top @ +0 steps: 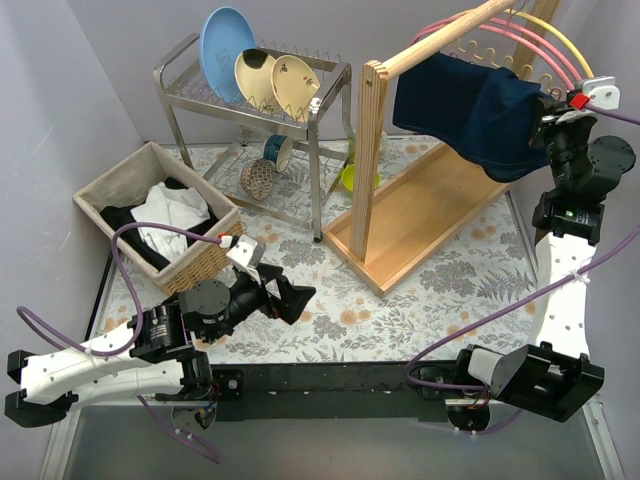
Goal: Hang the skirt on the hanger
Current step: Hang the hanger with skirt onto the clothesline
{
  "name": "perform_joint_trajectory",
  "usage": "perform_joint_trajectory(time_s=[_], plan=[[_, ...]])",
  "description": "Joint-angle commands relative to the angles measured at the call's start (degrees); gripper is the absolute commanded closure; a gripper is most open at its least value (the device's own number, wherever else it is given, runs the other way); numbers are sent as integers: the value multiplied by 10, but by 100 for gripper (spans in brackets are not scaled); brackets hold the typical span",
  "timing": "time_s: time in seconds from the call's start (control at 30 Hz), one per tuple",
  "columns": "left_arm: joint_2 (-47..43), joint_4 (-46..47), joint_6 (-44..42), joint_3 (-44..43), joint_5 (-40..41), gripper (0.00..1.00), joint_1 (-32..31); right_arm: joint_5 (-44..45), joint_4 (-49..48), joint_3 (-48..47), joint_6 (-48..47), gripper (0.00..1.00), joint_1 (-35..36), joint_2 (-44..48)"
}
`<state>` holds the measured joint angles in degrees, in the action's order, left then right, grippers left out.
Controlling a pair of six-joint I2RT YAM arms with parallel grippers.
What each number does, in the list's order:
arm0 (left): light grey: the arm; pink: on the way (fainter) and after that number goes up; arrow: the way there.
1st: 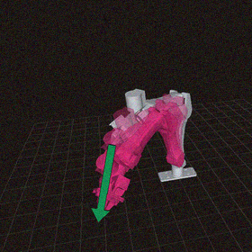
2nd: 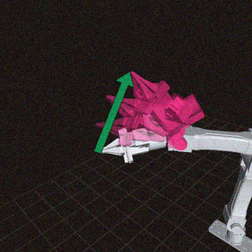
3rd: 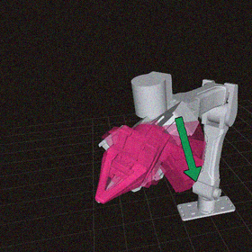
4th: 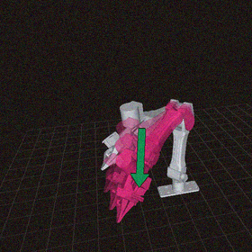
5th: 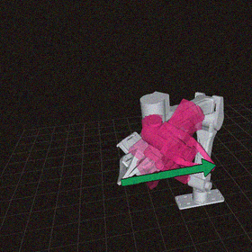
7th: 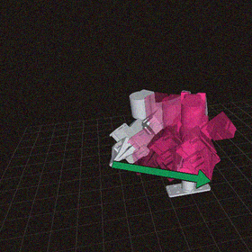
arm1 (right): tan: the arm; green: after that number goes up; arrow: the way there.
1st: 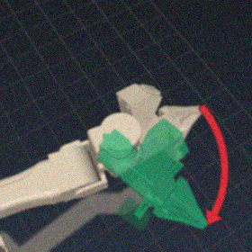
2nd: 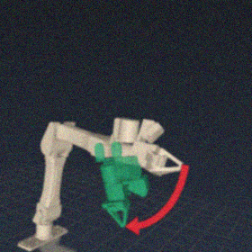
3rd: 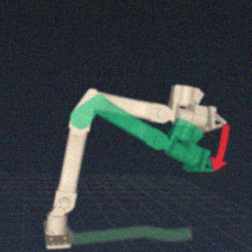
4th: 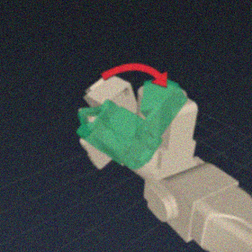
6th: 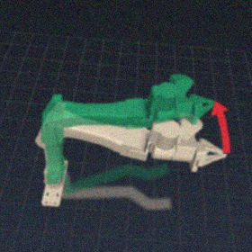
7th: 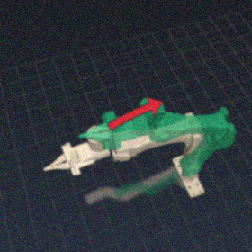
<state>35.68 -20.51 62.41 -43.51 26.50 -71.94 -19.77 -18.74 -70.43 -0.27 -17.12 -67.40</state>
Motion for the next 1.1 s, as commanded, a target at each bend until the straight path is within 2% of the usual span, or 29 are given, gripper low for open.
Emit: perform_joint_trajectory(time_s=[0.0, 0.07, 0.2, 0.4, 0.5, 0.6, 0.67, 0.7, 0.77, 0.8, 0.97, 1.07], plan=[[-11, 7, -2, 11, -4, 2, 1, 60, 79, -45, -149, 99, -5, 9], [-9, 13, -8, 11, -21, 2, 1, 61, 78, -33, -148, 99, -19, 6], [-4, 16, -11, 8, -26, 2, 1, 139, 78, -12, -144, 99, -39, -3], [-3, 20, -13, 12, -23, 2, 1, 84, 103, 27, -106, 99, -101, 2], [3, 21, -12, 11, -26, 2, 1, 63, 113, 38, -103, 95, -115, 5], [5, 21, -12, 11, -27, 2, 1, 54, 119, 38, -92, 88, -135, -2], [5, 21, -12, 10, -27, 2, 1, 56, 121, 36, -86, 76, -147, -12], [5, 23, -12, 11, -28, 2, 1, 61, 122, 35, -86, 67, -150, -12], [5, 22, -11, 10, -29, 2, 1, 65, 128, 32, -89, 60, -157, -19], [6, 22, -11, 9, -29, 2, 1, 69, 128, 30, -90, 53, -160, -19], [7, 23, -12, 8, -29, 2, 2, 69, 134, 31, -99, 50, -181, -6], [8, 23, -15, 7, -29, 2, 1, -19, 161, 28, -121, 49, -194, 22]])
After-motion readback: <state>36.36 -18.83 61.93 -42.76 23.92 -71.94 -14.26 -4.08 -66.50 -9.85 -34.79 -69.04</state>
